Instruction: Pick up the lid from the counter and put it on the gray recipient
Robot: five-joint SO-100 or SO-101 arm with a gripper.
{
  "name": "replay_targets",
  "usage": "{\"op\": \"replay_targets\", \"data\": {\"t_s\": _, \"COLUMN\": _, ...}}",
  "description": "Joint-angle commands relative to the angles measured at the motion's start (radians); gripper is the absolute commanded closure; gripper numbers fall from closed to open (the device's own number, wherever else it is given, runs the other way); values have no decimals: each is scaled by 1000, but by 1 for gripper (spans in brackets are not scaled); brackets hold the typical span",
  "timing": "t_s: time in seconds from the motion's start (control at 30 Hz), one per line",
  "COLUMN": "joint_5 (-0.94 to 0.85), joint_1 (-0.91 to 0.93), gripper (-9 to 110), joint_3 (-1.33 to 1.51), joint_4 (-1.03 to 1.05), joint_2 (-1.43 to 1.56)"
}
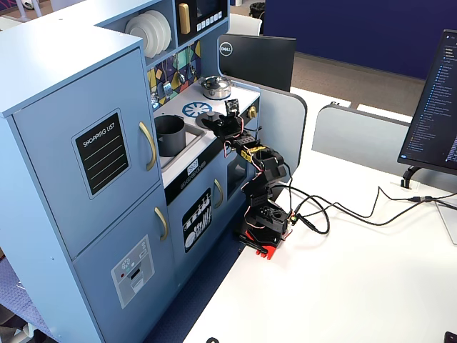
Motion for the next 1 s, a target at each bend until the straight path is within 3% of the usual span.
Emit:
{"op": "replay_targets", "data": {"t_s": 0.0, "joint_5": -15, "joint_1": 11, "gripper": 76, "joint_3": -117, "joint_4": -44, "joint_2": -52}}
{"op": "replay_targets", "data": {"t_s": 0.67, "joint_5": -23, "joint_1": -2, "gripper": 83, "joint_3": -308, "joint_4": -77, "joint_2": -313}}
{"op": "replay_targets", "data": {"t_s": 0.97, "joint_5": -40, "joint_1": -5, "gripper": 102, "joint_3": -319, "joint_4": -57, "joint_2": -345}}
